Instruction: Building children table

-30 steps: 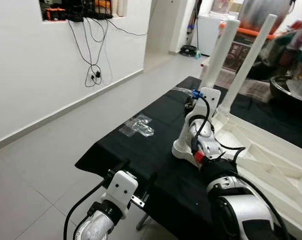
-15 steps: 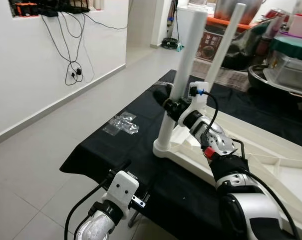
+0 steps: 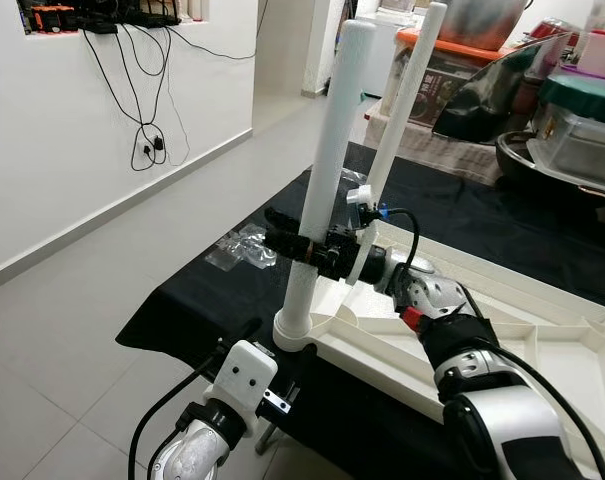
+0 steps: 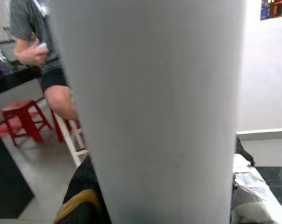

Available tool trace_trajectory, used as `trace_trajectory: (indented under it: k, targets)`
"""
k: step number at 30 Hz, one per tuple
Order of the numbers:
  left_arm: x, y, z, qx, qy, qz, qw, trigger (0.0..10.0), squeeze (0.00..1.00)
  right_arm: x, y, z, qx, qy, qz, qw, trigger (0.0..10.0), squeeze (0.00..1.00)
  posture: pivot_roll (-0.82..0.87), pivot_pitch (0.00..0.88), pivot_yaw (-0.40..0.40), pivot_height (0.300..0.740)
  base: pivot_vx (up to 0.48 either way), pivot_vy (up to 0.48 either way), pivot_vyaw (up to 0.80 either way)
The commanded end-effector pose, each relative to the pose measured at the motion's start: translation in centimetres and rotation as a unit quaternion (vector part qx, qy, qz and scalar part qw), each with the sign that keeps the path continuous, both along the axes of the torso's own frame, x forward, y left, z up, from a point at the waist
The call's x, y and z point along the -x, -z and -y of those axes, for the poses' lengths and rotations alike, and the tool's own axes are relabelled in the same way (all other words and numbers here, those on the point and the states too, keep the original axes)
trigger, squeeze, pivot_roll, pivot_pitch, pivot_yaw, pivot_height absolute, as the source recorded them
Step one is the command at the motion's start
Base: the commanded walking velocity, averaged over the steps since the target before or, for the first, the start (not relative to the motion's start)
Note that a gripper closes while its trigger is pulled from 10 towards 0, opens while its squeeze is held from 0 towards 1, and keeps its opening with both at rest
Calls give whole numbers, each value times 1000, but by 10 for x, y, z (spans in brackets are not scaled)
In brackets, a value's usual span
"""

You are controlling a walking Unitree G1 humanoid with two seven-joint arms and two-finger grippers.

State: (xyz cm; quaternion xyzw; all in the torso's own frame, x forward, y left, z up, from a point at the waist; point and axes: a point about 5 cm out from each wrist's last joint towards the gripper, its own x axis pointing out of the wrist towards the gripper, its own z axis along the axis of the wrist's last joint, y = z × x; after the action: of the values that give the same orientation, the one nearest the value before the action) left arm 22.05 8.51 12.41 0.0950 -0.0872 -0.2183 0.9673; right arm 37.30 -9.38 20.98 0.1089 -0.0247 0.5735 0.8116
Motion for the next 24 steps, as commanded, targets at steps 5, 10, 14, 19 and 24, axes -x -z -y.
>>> trace_trajectory:
  k: [5, 10, 14, 19, 24]
  targets:
    - [0, 2, 1, -3, 2, -7, 1000, 10000, 0, -14, -4, 2, -19, 124, -20, 992, 0, 0, 71, 13, -139, 740, 0, 0, 0]
    - [0, 3, 1, -4, 3, -8, 1000, 10000, 0, -35, 11, 30, 63, 432, -49, 898, 0, 0, 63, 10, -133, 740, 0, 0, 0]
    - [-1, 3, 1, -5, 5, -8, 1000, 10000, 0, -36, 24, 56, 127, 570, -72, 808, 0, 0, 59, 12, -128, 740, 0, 0, 0]
    - [-1, 3, 2, -5, 5, -8, 1000, 10000, 0, -31, 31, 74, 139, 651, -73, 743, 0, 0, 64, 14, -131, 740, 0, 0, 0]
    - [-1, 3, 2, -6, 5, -7, 1000, 10000, 0, -27, 31, 71, 112, 689, -90, 711, 0, 0, 66, 12, -135, 740, 0, 0, 0]
